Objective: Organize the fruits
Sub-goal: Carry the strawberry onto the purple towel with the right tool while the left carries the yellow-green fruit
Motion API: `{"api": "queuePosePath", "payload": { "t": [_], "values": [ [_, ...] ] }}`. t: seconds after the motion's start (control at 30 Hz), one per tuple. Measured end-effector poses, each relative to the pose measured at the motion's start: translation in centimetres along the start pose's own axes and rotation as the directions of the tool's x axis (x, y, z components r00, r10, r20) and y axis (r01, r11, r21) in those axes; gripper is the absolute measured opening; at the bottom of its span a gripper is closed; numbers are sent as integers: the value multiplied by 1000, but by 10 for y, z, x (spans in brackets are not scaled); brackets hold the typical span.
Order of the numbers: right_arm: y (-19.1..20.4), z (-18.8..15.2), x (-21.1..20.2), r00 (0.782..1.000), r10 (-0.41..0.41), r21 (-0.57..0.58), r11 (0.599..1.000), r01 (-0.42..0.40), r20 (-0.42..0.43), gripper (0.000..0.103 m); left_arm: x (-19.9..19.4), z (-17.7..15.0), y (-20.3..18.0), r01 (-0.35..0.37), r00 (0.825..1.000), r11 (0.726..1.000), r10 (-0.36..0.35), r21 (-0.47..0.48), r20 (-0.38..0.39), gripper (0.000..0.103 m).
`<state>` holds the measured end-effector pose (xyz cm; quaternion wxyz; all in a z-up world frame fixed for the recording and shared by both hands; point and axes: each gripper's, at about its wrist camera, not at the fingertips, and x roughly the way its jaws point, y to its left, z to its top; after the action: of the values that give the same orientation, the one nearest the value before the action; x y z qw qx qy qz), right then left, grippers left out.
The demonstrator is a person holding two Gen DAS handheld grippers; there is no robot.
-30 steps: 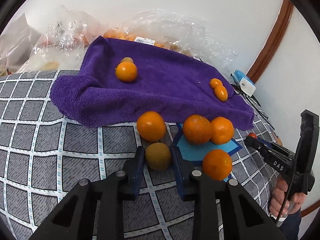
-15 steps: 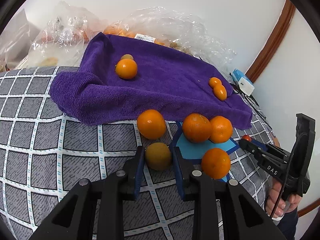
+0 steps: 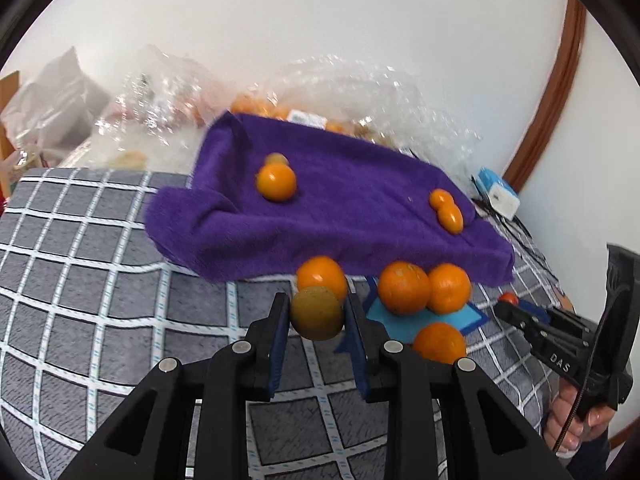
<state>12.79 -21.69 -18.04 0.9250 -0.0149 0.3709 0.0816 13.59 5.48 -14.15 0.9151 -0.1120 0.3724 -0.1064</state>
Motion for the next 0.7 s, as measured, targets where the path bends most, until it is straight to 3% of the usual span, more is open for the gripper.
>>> {"api": "queuePosePath", "payload": {
  "t": [0.23, 0.5, 0.7],
  "values": [
    [-9, 0, -4, 1000, 11, 45, 999, -12, 23, 24, -12, 5, 10, -40, 997, 998, 43, -43, 68, 26],
    [-16, 4, -8, 999, 7, 102, 995, -10, 31, 24, -21, 6, 7, -91, 990, 996, 92, -19, 111, 26],
    [-8, 14, -26, 998, -20, 72, 997, 15, 63, 24, -32, 14, 11, -72, 989, 996, 78, -45, 127, 26]
  ]
}}
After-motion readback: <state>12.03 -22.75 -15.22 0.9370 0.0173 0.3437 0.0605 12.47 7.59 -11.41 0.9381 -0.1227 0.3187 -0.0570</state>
